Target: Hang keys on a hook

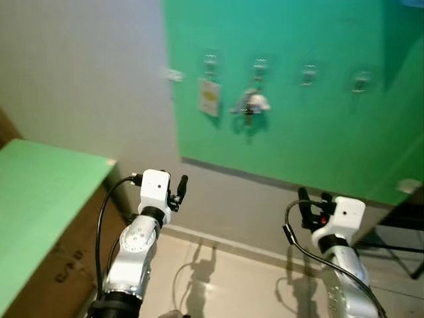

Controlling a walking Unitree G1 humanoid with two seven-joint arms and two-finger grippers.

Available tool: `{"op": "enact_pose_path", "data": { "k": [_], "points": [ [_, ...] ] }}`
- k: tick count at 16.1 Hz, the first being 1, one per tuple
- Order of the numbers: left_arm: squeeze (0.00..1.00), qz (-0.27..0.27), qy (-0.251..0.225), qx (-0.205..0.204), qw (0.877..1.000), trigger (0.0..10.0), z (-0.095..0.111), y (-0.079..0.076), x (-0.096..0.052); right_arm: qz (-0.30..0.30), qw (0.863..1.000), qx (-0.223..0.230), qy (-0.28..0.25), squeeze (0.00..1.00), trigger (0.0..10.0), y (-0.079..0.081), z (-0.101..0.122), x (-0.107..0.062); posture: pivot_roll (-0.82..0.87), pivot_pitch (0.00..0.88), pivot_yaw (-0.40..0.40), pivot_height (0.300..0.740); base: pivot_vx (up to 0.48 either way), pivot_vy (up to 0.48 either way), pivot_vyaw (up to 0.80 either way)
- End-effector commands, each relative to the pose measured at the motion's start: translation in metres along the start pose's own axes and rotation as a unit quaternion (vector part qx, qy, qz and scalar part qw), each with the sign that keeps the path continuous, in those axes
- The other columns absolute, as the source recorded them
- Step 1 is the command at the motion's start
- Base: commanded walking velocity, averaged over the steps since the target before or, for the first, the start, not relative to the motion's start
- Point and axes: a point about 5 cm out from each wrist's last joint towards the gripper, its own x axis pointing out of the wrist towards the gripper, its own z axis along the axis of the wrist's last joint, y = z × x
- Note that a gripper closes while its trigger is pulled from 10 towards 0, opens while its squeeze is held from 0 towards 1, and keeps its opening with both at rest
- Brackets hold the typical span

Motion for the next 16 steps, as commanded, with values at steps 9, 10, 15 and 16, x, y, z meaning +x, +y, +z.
{"op": "enact_pose_path", "data": {
  "k": [9,10,15,16],
  "points": [
    [0.0,0.001,0.017,0.027,0.999,10.0,0.001,0.012,0.012,0.006,1.0,-0.003,0.006,0.0,10.0,0.0,-0.004,0.0,-0.16,0.0,0.065,0.74,0.0,0.473,0.0],
    [0.0,0.002,0.017,0.029,0.999,10.0,0.001,0.012,0.014,0.006,1.0,-0.006,0.007,0.0,10.0,0.0,-0.005,0.0,-0.16,0.0,0.065,0.74,0.0,0.472,0.42],
    [0.0,-0.013,0.014,0.046,0.999,10.0,-0.001,0.006,0.014,0.023,0.999,-0.023,0.025,0.0,10.0,0.005,-0.012,-0.003,-0.16,0.0,0.059,0.74,0.0,0.0,0.71],
    [0.0,-0.012,0.012,0.051,0.999,10.0,-0.001,0.005,0.014,0.025,0.999,-0.025,0.027,0.0,10.0,0.006,-0.013,-0.003,-0.16,0.0,0.057,0.74,0.0,0.0,0.66]
  ]
}}
